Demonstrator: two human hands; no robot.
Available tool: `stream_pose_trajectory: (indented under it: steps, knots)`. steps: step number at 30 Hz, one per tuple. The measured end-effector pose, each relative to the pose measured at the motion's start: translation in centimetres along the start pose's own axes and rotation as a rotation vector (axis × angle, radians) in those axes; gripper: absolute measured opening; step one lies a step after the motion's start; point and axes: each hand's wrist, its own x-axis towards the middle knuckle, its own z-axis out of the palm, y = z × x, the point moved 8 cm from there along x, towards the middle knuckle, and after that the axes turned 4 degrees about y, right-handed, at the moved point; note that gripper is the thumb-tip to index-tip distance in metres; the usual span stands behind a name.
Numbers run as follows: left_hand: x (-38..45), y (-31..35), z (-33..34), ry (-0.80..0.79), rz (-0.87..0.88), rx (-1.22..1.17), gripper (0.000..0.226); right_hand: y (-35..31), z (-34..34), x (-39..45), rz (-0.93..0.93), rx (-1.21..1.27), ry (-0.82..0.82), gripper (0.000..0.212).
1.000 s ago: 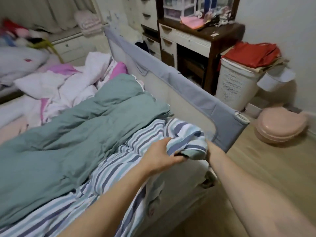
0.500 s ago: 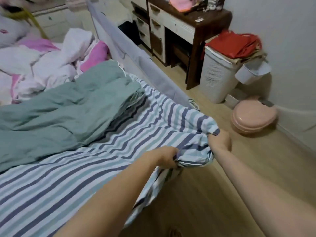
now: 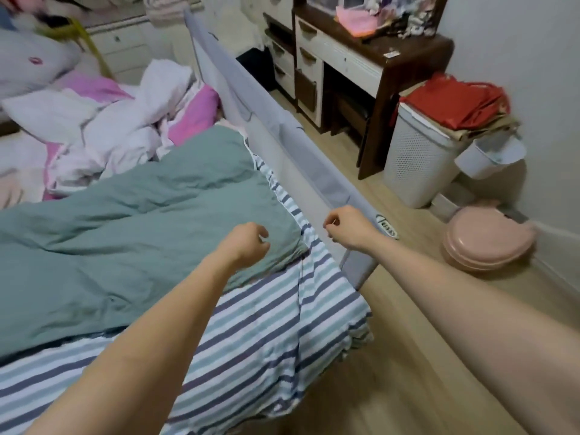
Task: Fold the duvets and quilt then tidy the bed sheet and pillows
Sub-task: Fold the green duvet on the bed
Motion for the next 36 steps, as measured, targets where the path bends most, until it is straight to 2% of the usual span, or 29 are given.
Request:
stream_pose_trajectory:
  steps: [4,8,11,14,17,21,26,31,36]
  knots:
    - [3.1,-0.9,-3.7,0.038,-0.042,-0.007,0.032,-4.5,-3.9,3.9,-0.204,-0.16,0.032,0.027]
    - [7.6,1.7,-6.6,0.115,-0.07,-0.017,0.013,-6.2,-7.1,8.5,-0.361,-0.284,0.039,0.027]
    - [12.2,4.2,-6.9,0.119,-0.132,-0.009,0.027,-6.5,-9.4,13.6,-0.461,-0.346,0.022,0.028]
    - [17.1,6.1,-7.1,0.168,-0.233,-0.029,0.024,-6.4,-11.7,18.7,-0.584,-0.38,0.008,0.029]
    - [21.0,7.1,-8.3,0.209,-0.387,-0.1,0.035,-6.5,-13.8,22.8,-0.701,-0.441,-0.073,0.025]
    - [23.8,7.3,-10.9,0.309,-0.542,-0.182,0.037,-7.5,-15.3,28.2,-0.811,-0.504,-0.148,0.02]
    - [24.4,3.7,-9.9,0.367,-0.699,-0.276,0.04,-12.0,-12.9,34.1,-0.926,-0.595,-0.18,0.025]
    - [25.6,-3.4,-6.7,0.36,-0.921,-0.416,0.058,-18.8,-6.1,40.1,-1.138,-0.707,-0.233,0.027]
    - [33.2,-11.3,-7.3,0.465,-1.009,-0.502,0.057,-23.8,1.3,49.3,-1.224,-0.915,-0.264,0.047]
